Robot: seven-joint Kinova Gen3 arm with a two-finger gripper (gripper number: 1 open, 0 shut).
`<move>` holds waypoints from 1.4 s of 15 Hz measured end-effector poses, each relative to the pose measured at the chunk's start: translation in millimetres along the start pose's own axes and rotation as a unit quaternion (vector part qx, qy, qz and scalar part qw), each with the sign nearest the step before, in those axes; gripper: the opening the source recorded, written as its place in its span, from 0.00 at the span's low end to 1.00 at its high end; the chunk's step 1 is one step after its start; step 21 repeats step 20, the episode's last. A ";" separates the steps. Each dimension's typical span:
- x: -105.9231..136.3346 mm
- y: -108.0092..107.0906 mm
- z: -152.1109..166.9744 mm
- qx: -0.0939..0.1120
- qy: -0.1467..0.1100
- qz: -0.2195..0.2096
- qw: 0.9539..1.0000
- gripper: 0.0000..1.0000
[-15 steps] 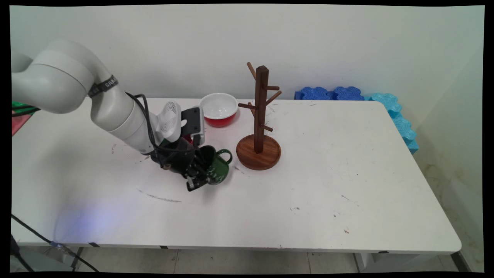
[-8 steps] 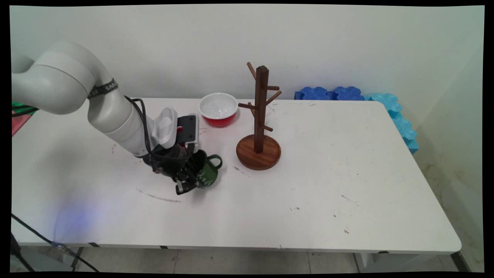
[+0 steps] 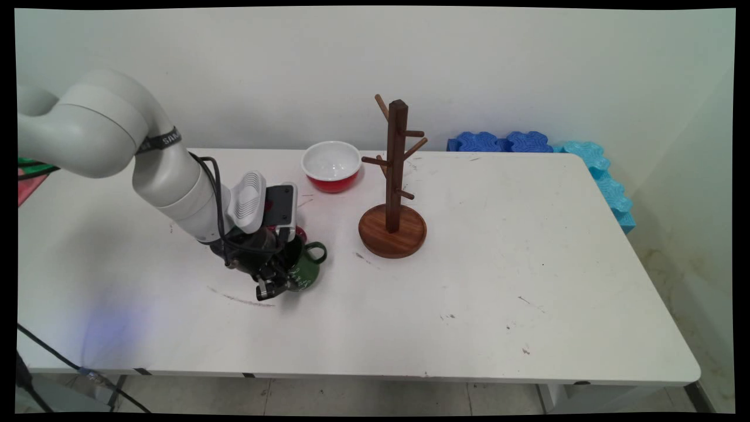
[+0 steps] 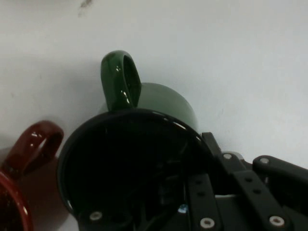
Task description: Place the picked object on the table
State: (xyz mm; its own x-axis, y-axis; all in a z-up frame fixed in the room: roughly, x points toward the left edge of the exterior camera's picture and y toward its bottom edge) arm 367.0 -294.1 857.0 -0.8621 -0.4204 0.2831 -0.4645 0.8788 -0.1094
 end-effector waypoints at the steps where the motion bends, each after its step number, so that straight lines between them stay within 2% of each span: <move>1: -0.7 -0.4 0.7 0.000 -0.002 0.001 1.000 0.00; 12: -11.8 -6.2 12.7 -0.005 -0.027 0.004 1.000 0.00; 13: -12.5 -6.7 13.3 -0.005 -0.028 0.004 1.000 1.00; 21: -14.3 -11.1 14.6 -0.003 -0.026 0.004 1.000 1.00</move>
